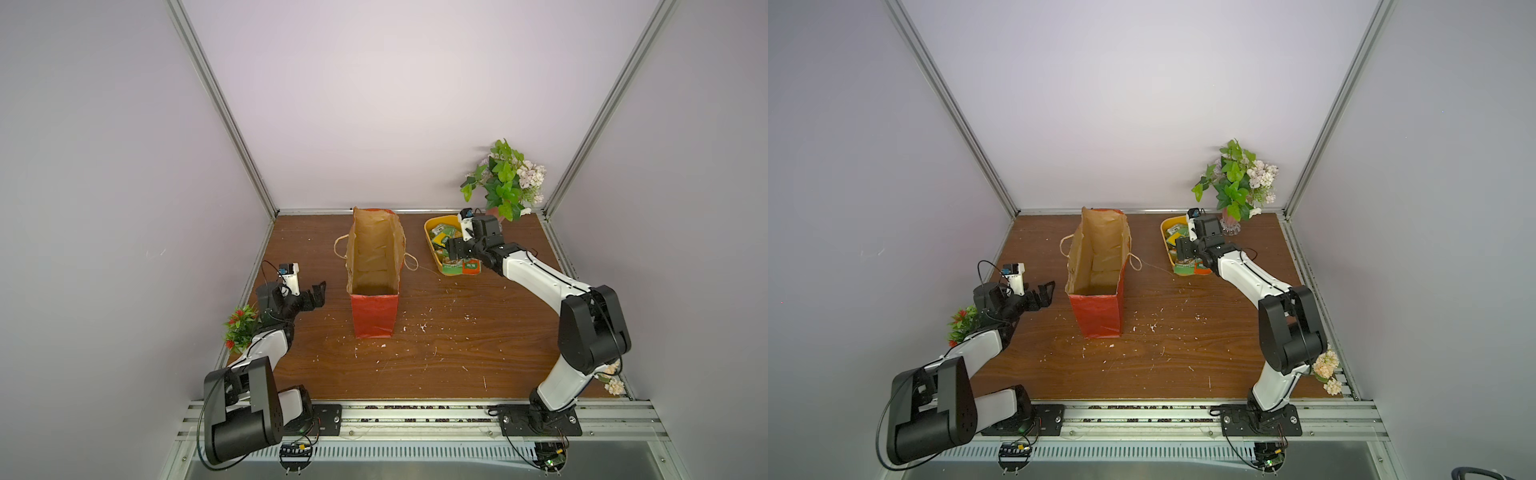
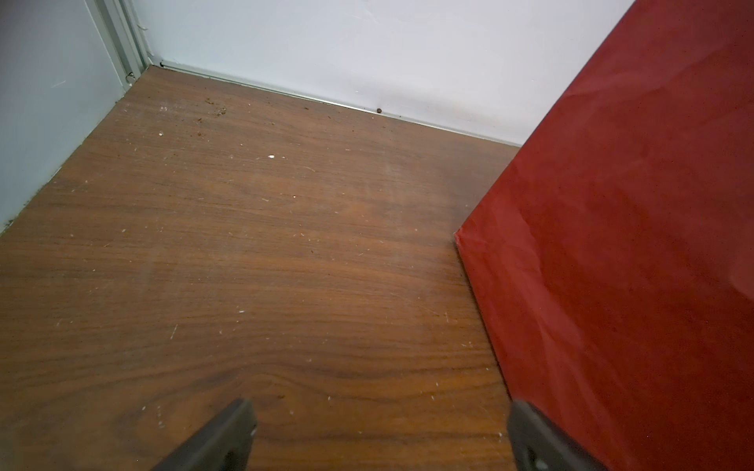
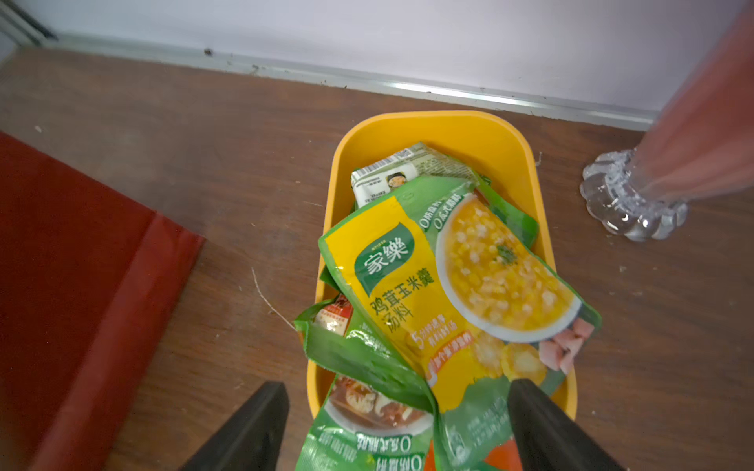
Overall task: Place the condiment packets inside the bag
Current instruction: Pick up the condiment packet from the storage box.
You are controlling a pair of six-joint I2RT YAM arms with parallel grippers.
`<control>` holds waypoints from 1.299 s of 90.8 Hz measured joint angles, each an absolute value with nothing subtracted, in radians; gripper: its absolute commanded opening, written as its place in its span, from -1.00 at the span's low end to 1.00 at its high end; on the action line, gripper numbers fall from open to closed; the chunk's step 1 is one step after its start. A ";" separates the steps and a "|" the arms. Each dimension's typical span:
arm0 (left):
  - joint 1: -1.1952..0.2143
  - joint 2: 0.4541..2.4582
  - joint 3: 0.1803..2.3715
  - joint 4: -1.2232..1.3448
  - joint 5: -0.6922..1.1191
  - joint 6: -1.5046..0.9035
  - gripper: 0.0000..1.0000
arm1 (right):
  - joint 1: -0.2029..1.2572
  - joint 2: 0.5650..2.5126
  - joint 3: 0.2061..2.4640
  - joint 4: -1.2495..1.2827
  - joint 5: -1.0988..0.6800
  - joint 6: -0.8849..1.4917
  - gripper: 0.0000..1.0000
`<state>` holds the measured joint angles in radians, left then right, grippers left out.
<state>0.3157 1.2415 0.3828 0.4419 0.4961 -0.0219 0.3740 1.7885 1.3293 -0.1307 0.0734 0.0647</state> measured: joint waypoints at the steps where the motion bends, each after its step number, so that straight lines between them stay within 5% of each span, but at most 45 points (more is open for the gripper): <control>1: 0.316 1.243 0.383 0.442 0.497 -0.022 0.99 | 0.381 1.797 1.337 -0.134 0.082 0.055 0.76; 81: 0.322 1.299 0.406 0.437 0.505 -0.027 0.99 | 0.473 2.101 1.668 -0.321 0.437 -0.153 0.60; 104: 0.324 1.299 0.406 0.435 0.505 -0.027 0.99 | 0.476 2.101 1.669 -0.318 0.472 -0.160 0.10; 118: 0.325 1.299 0.406 0.435 0.505 -0.027 0.99 | 0.479 2.109 1.692 -0.310 0.490 -0.151 0.00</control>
